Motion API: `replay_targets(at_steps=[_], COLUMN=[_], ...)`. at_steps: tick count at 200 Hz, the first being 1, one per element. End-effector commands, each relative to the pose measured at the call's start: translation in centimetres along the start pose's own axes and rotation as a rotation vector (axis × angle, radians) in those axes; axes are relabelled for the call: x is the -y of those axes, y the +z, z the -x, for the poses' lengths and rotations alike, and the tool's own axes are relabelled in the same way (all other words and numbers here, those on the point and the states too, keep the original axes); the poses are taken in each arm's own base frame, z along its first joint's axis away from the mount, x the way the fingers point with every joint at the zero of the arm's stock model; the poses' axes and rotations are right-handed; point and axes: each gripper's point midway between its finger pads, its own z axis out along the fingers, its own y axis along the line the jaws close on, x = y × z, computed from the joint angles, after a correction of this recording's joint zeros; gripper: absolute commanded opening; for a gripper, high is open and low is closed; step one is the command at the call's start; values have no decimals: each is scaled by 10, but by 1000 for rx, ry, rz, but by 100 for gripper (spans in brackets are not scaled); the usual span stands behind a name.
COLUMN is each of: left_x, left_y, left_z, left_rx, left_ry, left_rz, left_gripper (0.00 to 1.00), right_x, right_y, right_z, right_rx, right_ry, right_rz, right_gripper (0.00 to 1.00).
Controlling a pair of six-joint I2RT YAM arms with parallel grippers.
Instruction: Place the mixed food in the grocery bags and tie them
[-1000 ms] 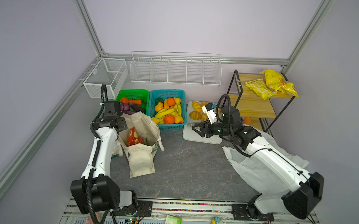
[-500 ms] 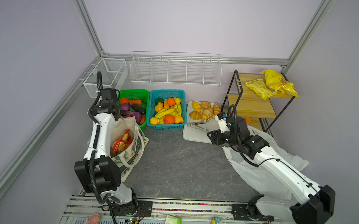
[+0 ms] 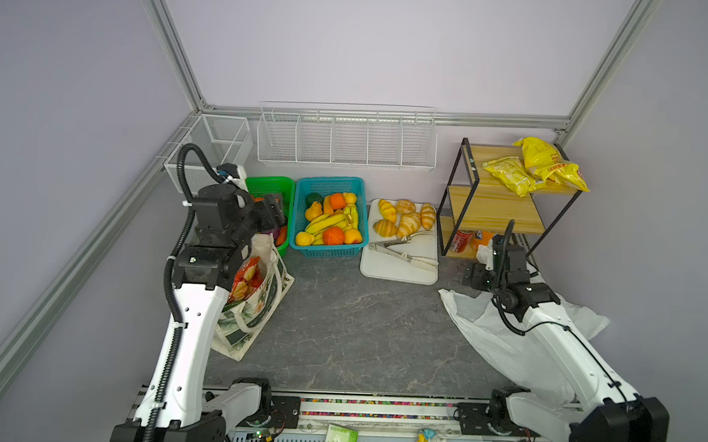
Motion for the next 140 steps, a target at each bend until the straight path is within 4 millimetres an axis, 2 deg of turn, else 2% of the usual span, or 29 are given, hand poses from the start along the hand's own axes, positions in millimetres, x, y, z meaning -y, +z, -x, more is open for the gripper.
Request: replay_targets(at_steps=[1,19,22,32,50,79,107,140], left_x=[45,69,72,79,88,100,97,93], left_y=[8,16,18,25,38,51,56,56], left_z=[-30,-61,-66,-86,-120,-165,-187,-193], left_rx=[-46,-88,-96,-131,-198,-316,-352,-353], left_ry=[-10,-33,-41,-79,-147,-246,-249,-231], left_rz=[-168,-261,-276,-314,-377,-465,-468,-451], left_gripper=[73,73,73,73,73,72,72,72], right_x=[53,74,73,75,73,67,68,76], right_y=[14,31,31,40,53,68,82,92], right_z=[-16,-34,-26,-30,-47,-76,-104,-118], right_rx=[-52,-158,-150,-190,-289,-440,-573,-611], right_ry=[98,144,153,156,155,150,128,93], right_rz=[-188,-245,-239,-245,-241,-223,-233,-277], right_gripper=[93,91,91,88,77,68,60,44])
